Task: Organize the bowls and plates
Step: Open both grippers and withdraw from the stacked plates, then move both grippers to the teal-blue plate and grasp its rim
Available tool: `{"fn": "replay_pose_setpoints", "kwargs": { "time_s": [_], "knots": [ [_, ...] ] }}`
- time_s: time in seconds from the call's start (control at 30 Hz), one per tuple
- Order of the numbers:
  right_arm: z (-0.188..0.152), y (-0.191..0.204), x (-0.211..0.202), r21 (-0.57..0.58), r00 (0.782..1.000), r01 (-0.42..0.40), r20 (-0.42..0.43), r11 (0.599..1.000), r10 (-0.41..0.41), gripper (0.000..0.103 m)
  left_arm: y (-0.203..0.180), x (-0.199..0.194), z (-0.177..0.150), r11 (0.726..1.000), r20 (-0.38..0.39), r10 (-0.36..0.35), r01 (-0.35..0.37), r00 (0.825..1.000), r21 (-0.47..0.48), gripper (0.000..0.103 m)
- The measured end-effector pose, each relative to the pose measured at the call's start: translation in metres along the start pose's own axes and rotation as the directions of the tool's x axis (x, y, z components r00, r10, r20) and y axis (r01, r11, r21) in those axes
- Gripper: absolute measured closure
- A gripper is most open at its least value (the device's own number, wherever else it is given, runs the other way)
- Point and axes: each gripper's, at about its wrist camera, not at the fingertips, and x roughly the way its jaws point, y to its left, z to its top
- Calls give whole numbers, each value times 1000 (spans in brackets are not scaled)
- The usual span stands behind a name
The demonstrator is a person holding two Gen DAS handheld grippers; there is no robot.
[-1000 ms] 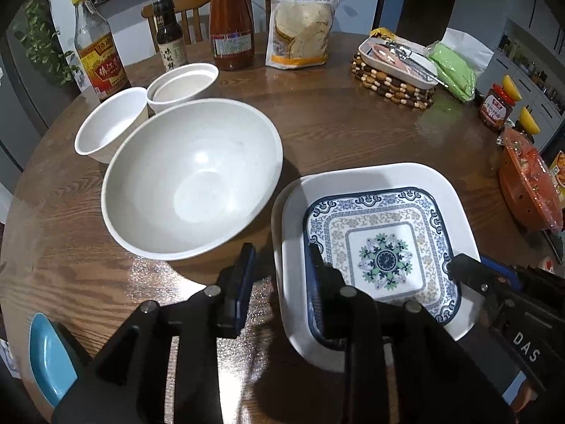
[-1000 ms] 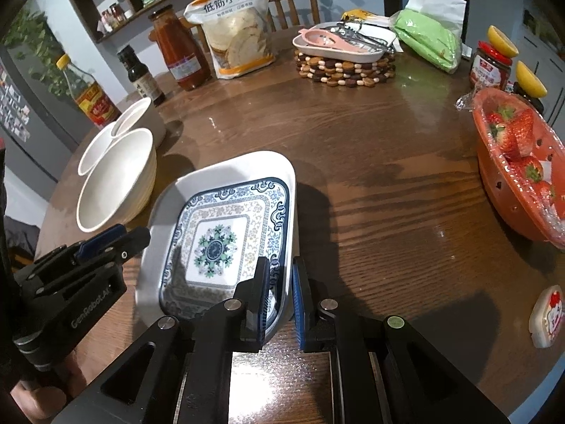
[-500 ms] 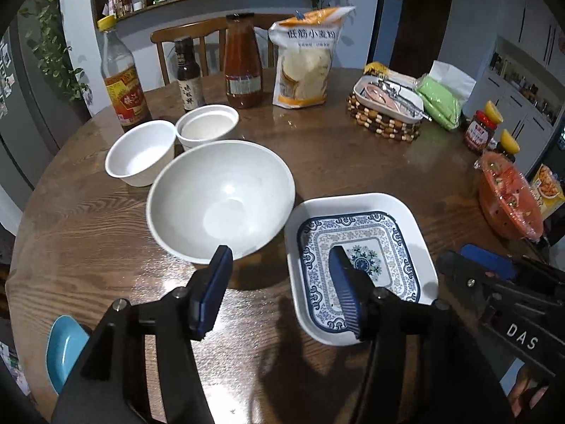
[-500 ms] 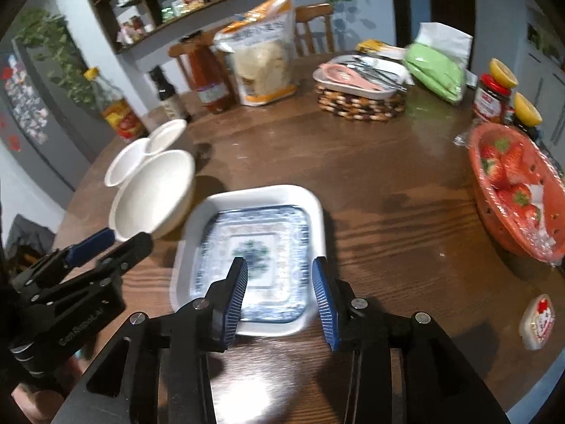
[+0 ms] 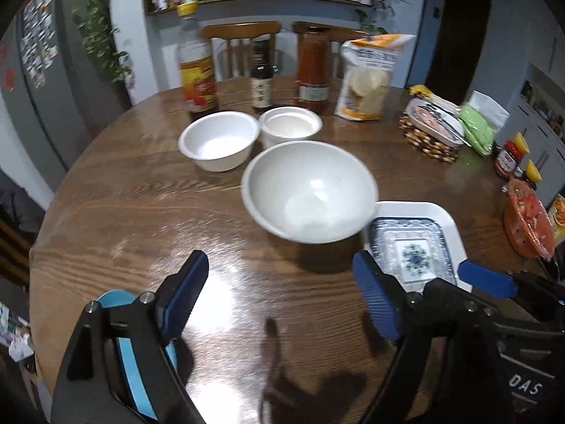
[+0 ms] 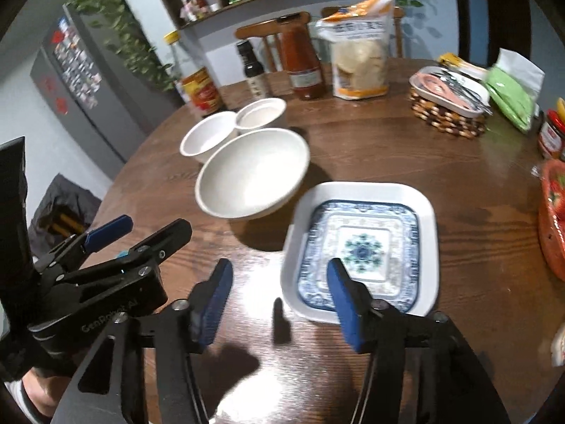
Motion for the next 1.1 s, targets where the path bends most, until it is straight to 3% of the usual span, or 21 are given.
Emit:
{"fn": "replay_pose_setpoints", "kwargs": {
  "time_s": [0.47, 0.6, 0.77, 1.0, 1.07, 1.1],
  "knots": [
    [-5, 66, 37, -117, 984, -146, -121, 982, 132, 41, 88, -15, -36, 985, -71, 98, -107, 993, -136, 17],
    [-7, 90, 53, -166, 972, -188, -172, 968, 159, 41, 125, -21, -52, 963, -103, 140, -159, 985, -216, 17],
    [-9, 120, 75, -218, 954, -245, -230, 945, 194, 41, 172, -28, -77, 916, -164, 171, -219, 971, -336, 17],
    [-15, 158, 103, -305, 932, -298, -299, 905, 206, 41, 202, -34, -107, 865, -231, 149, -240, 962, -440, 19],
    [-17, 166, 112, -324, 928, -301, -314, 897, 199, 41, 202, -32, -112, 859, -241, 119, -222, 963, -461, 23],
    [-18, 169, 117, -328, 925, -306, -324, 894, 197, 41, 200, -32, -114, 857, -243, 110, -215, 964, -467, 29]
  ]
}}
